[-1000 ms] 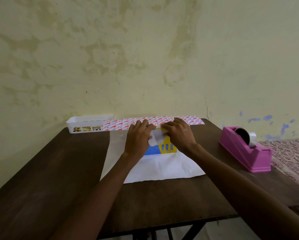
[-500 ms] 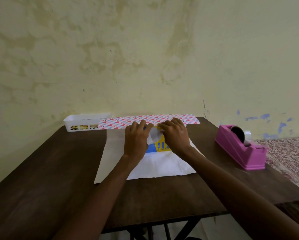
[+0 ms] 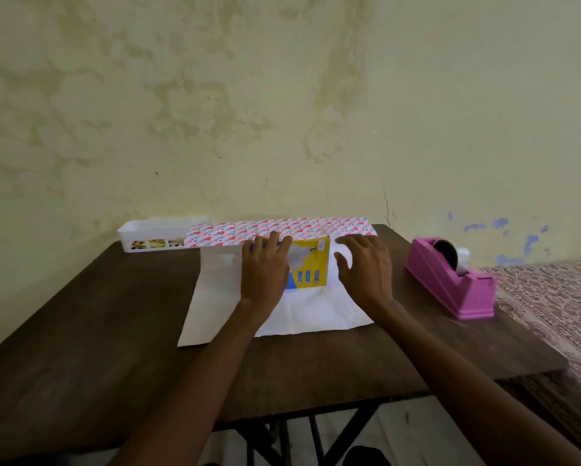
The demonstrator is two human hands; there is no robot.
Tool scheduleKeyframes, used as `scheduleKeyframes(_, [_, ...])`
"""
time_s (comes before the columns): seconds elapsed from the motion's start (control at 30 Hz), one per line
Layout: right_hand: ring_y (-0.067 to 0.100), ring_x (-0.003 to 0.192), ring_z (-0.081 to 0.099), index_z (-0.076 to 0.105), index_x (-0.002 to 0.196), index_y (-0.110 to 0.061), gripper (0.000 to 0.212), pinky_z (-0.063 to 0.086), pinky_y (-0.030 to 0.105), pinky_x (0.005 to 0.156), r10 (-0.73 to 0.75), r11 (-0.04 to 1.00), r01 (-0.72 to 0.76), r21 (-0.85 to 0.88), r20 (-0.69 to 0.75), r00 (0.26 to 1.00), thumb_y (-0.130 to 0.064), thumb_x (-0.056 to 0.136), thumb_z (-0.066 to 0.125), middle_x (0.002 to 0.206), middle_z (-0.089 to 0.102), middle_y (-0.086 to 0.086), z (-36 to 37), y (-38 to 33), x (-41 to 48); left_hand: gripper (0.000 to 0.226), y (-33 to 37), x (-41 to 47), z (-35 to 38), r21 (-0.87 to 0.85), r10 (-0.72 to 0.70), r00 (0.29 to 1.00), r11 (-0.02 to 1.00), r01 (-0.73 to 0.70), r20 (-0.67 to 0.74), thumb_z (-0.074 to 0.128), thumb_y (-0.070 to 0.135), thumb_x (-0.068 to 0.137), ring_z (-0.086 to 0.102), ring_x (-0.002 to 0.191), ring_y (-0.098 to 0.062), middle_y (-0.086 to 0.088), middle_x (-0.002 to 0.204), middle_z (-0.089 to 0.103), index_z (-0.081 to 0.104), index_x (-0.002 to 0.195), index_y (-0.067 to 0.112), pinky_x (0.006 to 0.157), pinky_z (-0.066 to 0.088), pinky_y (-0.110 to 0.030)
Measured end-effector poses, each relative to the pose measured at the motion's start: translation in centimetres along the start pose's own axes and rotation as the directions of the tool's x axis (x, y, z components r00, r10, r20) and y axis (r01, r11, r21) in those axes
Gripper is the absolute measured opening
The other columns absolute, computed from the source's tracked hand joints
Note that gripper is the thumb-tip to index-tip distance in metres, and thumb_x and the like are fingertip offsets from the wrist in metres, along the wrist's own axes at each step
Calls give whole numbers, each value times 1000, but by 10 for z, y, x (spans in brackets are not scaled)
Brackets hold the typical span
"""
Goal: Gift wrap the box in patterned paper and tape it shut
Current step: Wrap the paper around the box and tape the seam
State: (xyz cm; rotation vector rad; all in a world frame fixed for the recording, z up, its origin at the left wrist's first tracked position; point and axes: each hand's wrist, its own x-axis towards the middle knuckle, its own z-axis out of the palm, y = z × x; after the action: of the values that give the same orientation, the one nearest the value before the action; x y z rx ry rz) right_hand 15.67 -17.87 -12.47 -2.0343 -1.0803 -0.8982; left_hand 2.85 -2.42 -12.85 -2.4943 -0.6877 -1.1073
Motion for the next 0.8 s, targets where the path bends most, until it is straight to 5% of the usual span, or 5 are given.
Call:
scheduleKeyframes(0.27, [35, 115, 45, 53, 119, -16, 49, 40, 46, 91, 285, 919, -272, -285, 1, 959, -35, 78, 72, 125, 55, 11, -35, 60, -26, 63, 4, -11, 10, -35, 12, 999, 999, -13, -33, 64, 50, 78, 48, 111, -38, -14, 121, 52, 52, 128, 11, 106, 30, -55])
scheduleKeyframes(0.57, [39, 129, 37, 45, 128, -14, 68, 29, 56, 108, 503, 769, -469, -434, -41, 863, -28, 71, 77, 135, 45, 15, -53, 109, -48, 72, 12, -20, 16, -8, -24, 999, 1000, 24, -23, 60, 51, 82, 38, 127, -44, -22, 133, 45, 44, 136, 6, 115, 13, -58])
scheduleKeyframes(0.7, [43, 132, 35, 36, 136, -15, 72, 36, 56, 105, 622, 720, -596, -356, -51, 782, -17, 75, 73, 146, 33, 19, -68, 121, -55, 72, 14, -24, 20, -20, -14, 997, 1000, 12, -71, 60, 47, 83, 36, 130, -45, -24, 136, 43, 42, 138, 4, 116, 10, -57])
scheduleKeyframes(0.8, [39, 117, 49, 33, 136, -17, 71, 48, 51, 92, 718, 688, -710, -151, 4, 696, -16, 77, 72, 134, 41, 18, -76, 133, -59, 72, 16, -25, 21, -34, -27, 998, 999, 25, -56, 60, 47, 84, 33, 133, -44, -24, 139, 41, 40, 140, 5, 117, 9, -56])
